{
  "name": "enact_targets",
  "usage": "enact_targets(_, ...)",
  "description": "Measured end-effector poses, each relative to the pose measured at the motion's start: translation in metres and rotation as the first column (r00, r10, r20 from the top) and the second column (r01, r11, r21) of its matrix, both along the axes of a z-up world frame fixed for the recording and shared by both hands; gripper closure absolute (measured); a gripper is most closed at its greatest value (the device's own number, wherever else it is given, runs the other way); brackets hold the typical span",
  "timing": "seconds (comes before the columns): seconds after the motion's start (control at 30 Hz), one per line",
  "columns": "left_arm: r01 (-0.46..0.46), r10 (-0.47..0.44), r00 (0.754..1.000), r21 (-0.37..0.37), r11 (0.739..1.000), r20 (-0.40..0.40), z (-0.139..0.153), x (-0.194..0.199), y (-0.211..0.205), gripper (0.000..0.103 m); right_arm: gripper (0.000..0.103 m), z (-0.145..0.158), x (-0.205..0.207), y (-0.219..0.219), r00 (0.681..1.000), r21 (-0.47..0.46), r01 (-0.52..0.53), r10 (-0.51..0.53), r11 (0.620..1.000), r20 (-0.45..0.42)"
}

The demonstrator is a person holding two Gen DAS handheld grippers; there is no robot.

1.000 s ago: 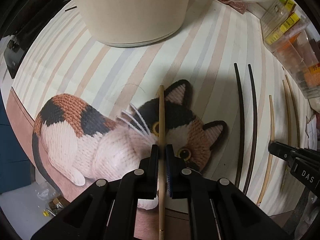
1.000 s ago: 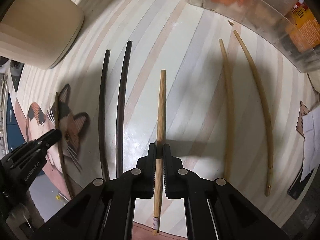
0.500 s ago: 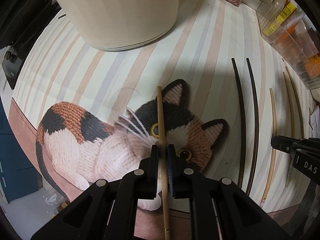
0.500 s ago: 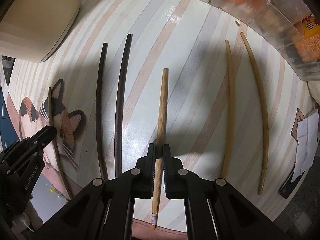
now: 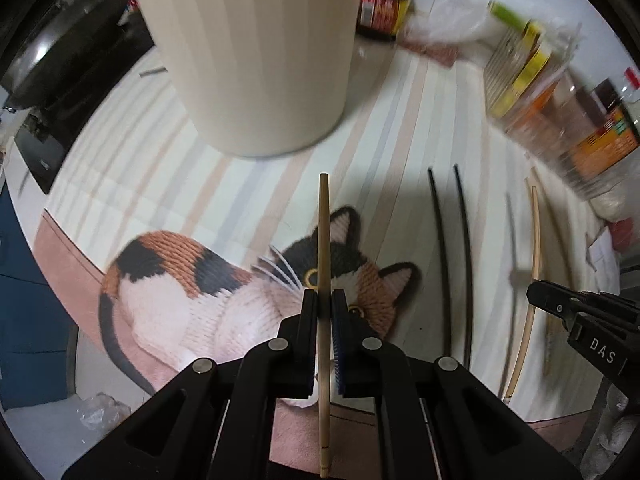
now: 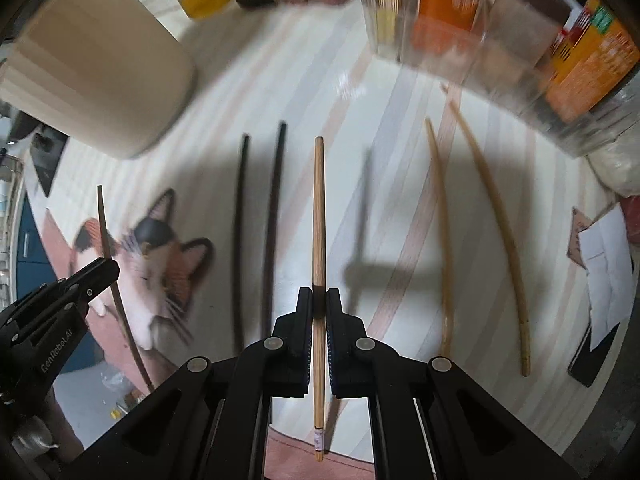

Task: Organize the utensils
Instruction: 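Lift the left gripper's chopstick toward the holder while the right gripper carries its chopstick there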

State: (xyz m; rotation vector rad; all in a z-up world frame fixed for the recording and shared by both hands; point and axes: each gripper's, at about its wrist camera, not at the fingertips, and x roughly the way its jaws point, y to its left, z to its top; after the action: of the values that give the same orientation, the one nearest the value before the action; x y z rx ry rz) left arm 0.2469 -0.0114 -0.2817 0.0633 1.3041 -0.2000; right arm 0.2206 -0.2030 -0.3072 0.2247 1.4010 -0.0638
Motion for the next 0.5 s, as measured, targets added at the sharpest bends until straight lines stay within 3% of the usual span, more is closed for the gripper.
enact_targets(0.27,-0.002,0.010,0.989,-0.058,0.998,0.145,0.068,-0.013,0.025,0.099,0.097,0.068,-0.007,0.005,0.979,0.048,0.004,-0.013,0.999,0.205)
enact_targets(0.4,0.000,0.031,0.970,-0.125,0.992,0.243,0.120,-0.002,0.029,0.099,0.097,0.122,0.005,0.009,0.938,0.084,-0.008,-0.021,0.996,0.347)
enact_targets(0.5,0.008,0.059,0.941,-0.195,0.981,0.334,0.172,0.011,0.031,0.099,0.097,0.167,0.020,0.008,0.898,0.107,-0.018,-0.031,0.994,0.438)
